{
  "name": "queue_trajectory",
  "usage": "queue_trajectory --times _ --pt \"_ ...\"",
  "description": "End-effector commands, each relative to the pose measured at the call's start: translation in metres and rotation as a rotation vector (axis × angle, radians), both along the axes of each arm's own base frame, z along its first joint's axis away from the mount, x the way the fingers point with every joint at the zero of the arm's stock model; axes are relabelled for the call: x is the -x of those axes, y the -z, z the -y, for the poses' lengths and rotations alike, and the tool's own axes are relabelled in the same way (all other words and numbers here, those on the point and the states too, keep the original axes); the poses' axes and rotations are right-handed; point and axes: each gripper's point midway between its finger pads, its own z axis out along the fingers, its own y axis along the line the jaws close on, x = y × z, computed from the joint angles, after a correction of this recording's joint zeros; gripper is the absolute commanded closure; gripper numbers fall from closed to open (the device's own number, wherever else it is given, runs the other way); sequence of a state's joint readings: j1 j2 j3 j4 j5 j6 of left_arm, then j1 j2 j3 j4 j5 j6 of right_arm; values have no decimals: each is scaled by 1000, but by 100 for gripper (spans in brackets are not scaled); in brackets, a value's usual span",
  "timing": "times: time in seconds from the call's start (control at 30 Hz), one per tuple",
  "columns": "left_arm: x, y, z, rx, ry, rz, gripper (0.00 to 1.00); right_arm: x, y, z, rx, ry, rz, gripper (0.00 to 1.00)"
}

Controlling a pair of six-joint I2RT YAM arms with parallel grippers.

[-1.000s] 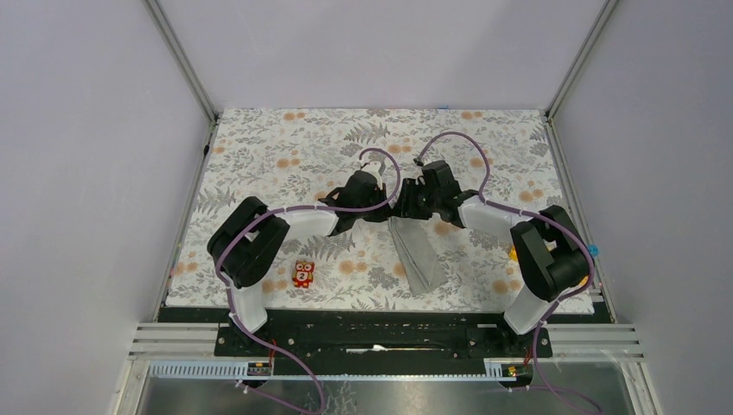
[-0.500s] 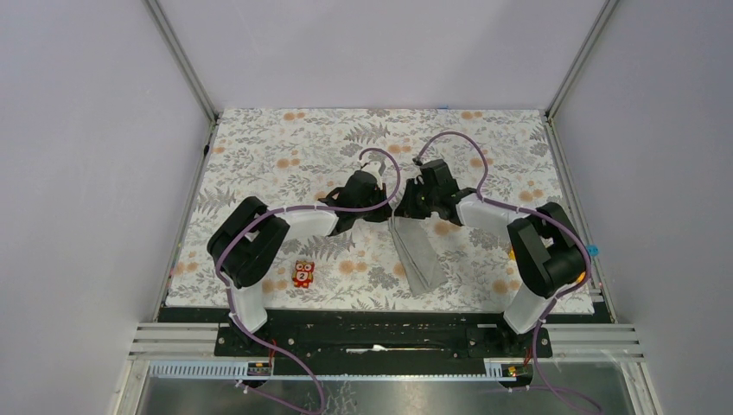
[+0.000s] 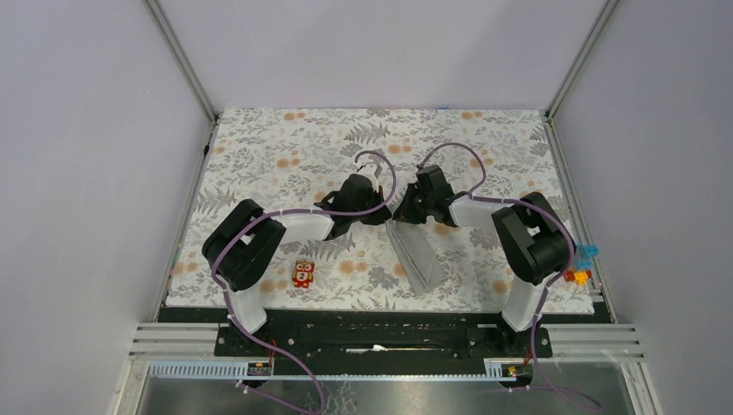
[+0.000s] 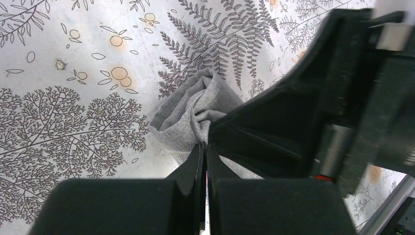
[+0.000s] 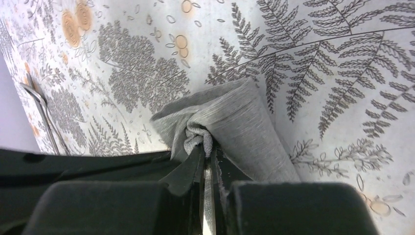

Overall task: Fold the napkin into a case and place the utensils inside
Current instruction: Grasp the top corner of the smaller rectangle folded napkin from the folded napkin.

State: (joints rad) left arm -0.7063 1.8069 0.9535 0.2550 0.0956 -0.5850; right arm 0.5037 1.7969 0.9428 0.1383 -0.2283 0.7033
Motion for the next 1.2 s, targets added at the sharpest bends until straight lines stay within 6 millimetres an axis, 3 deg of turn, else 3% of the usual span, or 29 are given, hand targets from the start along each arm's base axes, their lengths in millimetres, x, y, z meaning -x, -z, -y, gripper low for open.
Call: queue_trajectory --times 0.0,0.17,0.33,0.57,0.8,0.93,1.17 --pt "-4 -46 18 140 34 77 100 -14 3 -15 -97 42 -7 100" --pt "-5 -44 16 128 19 66 100 -8 -2 -23 -147 -5 0 95" --pt "-11 -37 -1 76 -41 55 100 -3 -28 -11 -127 -40 58 73" --pt "-10 -30 -8 65 -50 37 100 0 -37 -1 -108 -89 84 62" --pt "-11 -35 -5 69 -35 41 100 -7 -37 -8 -107 -125 87 65" --pt "-13 -38 -2 75 -29 43 100 -6 -29 -17 -130 -147 57 80" --pt "-23 -46 1 82 -43 79 100 8 -19 -29 -214 -143 13 90"
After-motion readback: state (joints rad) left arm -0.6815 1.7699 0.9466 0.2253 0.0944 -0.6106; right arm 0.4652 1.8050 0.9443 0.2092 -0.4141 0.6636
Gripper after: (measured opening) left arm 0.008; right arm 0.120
